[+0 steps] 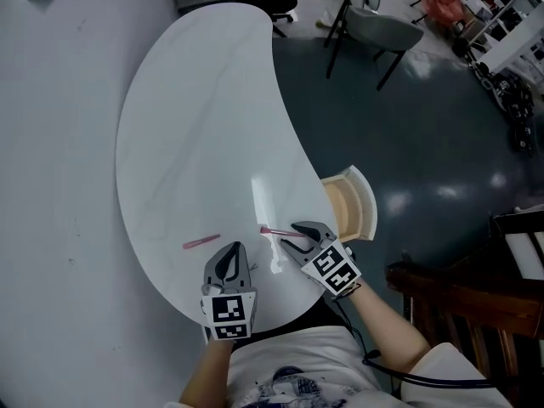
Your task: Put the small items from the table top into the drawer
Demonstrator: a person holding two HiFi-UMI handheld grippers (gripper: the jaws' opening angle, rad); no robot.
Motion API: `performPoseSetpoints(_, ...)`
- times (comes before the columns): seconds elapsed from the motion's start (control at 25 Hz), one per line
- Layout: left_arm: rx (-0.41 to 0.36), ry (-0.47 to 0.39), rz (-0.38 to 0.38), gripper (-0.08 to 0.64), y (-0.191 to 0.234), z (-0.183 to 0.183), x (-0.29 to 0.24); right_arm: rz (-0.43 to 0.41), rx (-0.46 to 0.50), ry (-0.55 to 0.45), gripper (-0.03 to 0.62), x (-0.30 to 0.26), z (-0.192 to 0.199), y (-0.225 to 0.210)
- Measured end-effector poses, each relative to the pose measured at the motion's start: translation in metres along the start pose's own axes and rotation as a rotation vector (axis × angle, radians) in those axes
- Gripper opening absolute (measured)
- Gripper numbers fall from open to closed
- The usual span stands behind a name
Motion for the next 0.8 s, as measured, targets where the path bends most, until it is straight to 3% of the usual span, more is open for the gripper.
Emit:
performPoseSetpoints(0.4,-0.001,0.021,0.006,0.034,-0.001,0.004,-0.007,-0.056,0.172,0.077,0.169,-0.023,0.006,0.002)
performPoseSetpoints(0.8,0.020,0.037,-0.004,0.034,0.006,0.012,-0.004,-0.055,0.193,0.115,0.110,-0.034,0.011,0.010)
Point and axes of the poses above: the fingertips, and each gripper's own axes: x backward along the fingers, y to its left, z out of its underside, the point moved 3 cm from there along x, backward along the fingers, and after that the axes turned 5 degrees about -y, right-handed, at the moved point
